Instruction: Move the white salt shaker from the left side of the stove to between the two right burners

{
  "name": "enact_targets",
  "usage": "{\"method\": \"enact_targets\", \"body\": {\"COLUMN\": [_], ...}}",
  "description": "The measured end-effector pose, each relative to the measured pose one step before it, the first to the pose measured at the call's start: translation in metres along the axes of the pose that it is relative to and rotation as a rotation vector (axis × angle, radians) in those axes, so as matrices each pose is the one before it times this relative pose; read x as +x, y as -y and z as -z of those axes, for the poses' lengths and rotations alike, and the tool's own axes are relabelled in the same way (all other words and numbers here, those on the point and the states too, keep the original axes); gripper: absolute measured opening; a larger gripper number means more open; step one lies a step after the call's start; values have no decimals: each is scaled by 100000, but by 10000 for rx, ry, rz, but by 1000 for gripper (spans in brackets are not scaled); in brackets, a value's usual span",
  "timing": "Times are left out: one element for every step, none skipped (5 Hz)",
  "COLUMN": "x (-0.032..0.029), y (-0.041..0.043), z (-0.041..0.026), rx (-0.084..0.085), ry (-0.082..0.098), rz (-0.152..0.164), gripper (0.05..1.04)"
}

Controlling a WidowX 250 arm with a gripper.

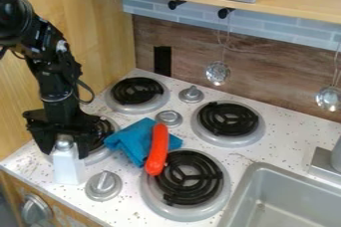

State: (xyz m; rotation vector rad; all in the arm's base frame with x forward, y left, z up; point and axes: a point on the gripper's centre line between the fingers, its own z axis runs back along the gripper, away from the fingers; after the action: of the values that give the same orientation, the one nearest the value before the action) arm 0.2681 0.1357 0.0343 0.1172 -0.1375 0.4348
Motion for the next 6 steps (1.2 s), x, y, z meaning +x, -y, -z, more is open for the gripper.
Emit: {"method": "enact_targets", "body": {"x": [-202,47,-97,-147,-13,461], "y": [54,-41,-11,-43,1580,4052], "z": [644,4,0,-569,-3395,-3032], "rx": [2,-1,7,23,-1,-340], "ry": [-214,29,-61,-44,406,112], "rz": [-12,-123,61,-125,245,783], "gripper": [949,680,628,628,628,628]}}
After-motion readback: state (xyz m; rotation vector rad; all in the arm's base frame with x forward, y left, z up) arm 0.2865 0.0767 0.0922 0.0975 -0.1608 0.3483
